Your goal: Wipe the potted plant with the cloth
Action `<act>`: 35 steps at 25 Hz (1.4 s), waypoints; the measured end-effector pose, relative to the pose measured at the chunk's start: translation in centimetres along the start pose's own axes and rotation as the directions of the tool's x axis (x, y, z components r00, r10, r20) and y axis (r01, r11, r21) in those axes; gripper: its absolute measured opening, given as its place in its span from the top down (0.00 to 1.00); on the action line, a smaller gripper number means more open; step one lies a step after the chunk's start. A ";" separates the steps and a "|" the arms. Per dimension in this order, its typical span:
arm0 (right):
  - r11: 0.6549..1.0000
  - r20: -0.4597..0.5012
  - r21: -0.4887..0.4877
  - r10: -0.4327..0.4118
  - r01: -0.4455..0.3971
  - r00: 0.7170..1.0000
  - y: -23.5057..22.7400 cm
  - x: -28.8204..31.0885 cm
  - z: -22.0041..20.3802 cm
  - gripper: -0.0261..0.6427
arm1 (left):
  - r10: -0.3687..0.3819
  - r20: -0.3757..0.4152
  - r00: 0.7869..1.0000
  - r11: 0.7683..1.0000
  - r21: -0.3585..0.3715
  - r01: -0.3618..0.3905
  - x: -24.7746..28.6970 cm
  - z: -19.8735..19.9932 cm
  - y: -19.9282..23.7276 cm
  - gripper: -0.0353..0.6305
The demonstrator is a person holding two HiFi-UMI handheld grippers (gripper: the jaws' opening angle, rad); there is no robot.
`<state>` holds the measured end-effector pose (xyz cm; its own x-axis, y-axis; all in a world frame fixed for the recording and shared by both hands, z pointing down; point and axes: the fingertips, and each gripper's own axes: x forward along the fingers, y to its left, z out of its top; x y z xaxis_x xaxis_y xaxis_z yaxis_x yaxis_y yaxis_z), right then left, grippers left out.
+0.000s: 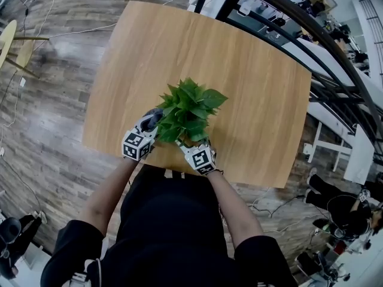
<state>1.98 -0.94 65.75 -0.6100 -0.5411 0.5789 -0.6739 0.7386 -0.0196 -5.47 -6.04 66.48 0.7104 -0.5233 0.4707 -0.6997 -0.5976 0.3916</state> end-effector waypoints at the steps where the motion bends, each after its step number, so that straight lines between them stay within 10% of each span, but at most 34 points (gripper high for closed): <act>1: 1.000 -0.005 0.006 0.000 0.000 1.000 0.0 -0.1 -0.2 0.52 | -0.005 -0.001 1.000 1.000 0.006 0.005 0.0 -0.2 0.1 0.75; 6: 0.994 0.010 0.015 -0.105 0.105 0.994 -3.4 -0.1 0.4 0.52 | -0.011 -0.005 1.000 1.000 -0.004 0.011 -0.3 -0.2 -0.2 0.75; 21: 0.993 0.011 0.027 -0.118 0.118 0.993 -2.7 0.9 1.5 0.52 | -0.048 0.002 0.999 0.998 0.042 0.048 -0.7 -1.1 -1.9 0.75; 30: 0.999 0.035 0.021 0.033 -0.034 0.999 0.6 0.1 0.7 0.52 | 0.014 0.039 0.999 1.000 -0.021 -0.013 -1.1 -0.1 0.9 0.75; 35: 0.998 0.005 -0.006 -0.058 0.058 0.998 -2.9 -0.1 1.1 0.52 | 0.008 0.029 1.000 1.000 0.004 -0.008 -1.2 0.0 0.7 0.75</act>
<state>3.54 -3.47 64.84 -0.5720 -0.5847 0.5753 -0.7055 0.7084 0.0185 -6.83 -5.84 66.20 0.7070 -0.5452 0.4504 -0.7048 -0.5958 0.3850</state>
